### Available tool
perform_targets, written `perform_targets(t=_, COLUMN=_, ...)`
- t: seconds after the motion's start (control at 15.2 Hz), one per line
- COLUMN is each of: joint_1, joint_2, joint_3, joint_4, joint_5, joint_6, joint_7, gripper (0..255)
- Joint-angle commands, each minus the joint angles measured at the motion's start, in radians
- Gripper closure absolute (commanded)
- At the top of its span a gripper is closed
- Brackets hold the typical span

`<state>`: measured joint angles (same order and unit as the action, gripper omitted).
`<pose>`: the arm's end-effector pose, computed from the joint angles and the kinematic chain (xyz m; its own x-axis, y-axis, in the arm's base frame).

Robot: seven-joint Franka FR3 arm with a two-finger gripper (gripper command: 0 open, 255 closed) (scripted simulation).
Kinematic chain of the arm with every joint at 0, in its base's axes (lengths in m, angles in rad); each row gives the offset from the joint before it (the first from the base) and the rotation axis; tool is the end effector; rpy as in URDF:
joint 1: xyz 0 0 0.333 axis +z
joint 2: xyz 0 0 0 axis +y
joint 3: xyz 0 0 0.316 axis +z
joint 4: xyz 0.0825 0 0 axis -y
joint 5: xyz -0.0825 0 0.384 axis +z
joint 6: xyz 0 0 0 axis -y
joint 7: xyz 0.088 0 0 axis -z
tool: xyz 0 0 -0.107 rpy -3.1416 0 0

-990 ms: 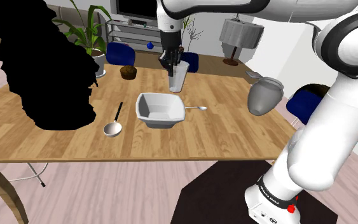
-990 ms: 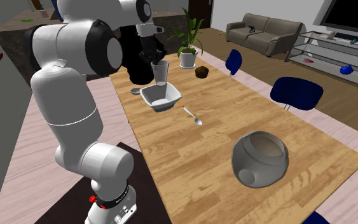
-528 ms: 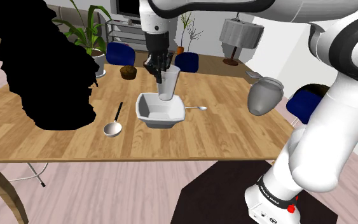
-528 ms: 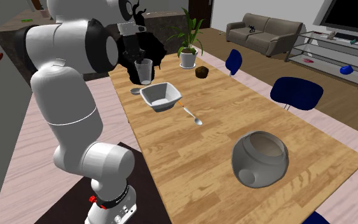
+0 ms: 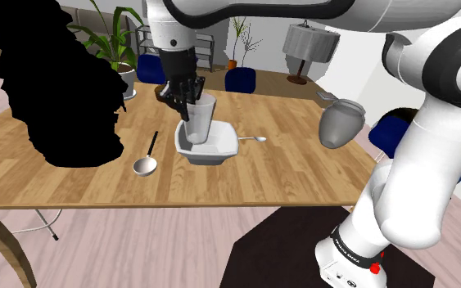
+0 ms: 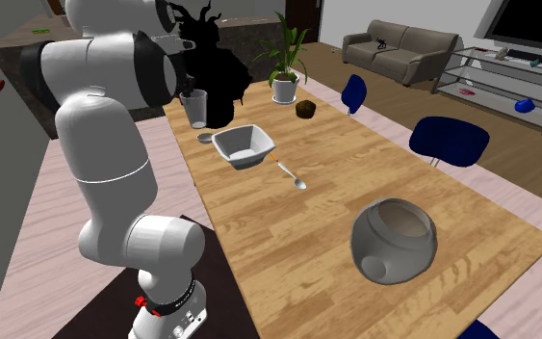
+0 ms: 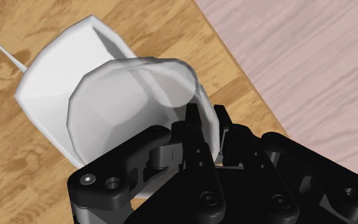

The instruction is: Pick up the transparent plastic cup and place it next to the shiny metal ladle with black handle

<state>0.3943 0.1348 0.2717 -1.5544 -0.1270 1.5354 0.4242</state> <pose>0.4743 0.3430 0.5555 0.9667 0.2366 -0.0980 0.2489 -0.9579 0.1430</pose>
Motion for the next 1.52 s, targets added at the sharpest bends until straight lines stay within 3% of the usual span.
perform_targets(t=0.0, joint_1=0.004, joint_2=-0.003, joint_3=0.003, joint_4=-0.028, joint_5=0.001, joint_6=0.025, joint_7=0.011, gripper=255)
perform_targets(t=1.45, joint_1=-0.001, joint_2=0.025, joint_3=-0.002, joint_4=-0.289, joint_5=-0.012, joint_6=0.311, joint_7=0.041, gripper=255)
